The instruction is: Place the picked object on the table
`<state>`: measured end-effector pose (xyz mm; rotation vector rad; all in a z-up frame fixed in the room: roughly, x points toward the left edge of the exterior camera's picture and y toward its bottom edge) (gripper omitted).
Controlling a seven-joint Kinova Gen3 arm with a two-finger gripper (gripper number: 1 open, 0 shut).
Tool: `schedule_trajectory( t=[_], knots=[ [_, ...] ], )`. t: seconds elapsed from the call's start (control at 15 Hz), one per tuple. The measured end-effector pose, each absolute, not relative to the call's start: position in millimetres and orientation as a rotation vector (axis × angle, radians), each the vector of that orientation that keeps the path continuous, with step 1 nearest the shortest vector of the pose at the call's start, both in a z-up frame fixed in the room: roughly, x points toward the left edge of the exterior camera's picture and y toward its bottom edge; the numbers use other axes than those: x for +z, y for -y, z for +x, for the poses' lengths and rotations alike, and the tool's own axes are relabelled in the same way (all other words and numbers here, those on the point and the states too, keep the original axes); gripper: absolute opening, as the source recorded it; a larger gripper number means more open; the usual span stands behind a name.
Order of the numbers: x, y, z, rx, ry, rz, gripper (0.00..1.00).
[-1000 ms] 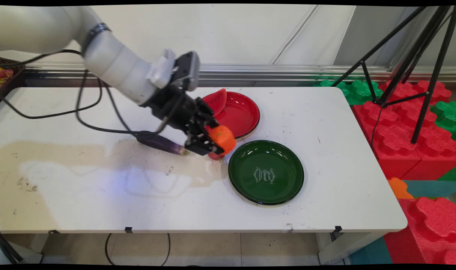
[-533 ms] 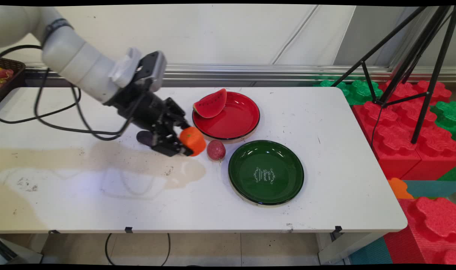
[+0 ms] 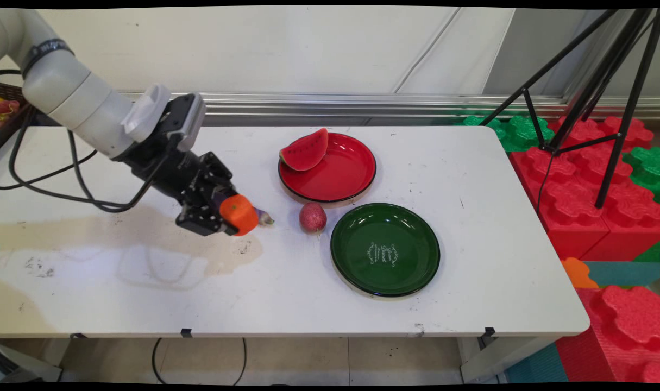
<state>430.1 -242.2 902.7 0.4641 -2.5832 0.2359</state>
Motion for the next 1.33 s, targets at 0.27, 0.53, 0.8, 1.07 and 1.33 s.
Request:
schedule_trajectory(
  t=[0.27,0.53,0.8,1.07,1.33],
  knots=[
    [878.2,238.6,442.6,0.208,2.63,0.488,0.0],
    [847.2,242.9,444.5,0.185,2.634,0.529,0.0],
    [822.7,250.7,442.9,0.178,2.622,0.555,0.0],
    [801.1,256.6,442.4,0.169,2.605,0.574,0.0],
    [790.6,259.1,443.7,0.166,2.591,0.592,1.0]
  ],
)
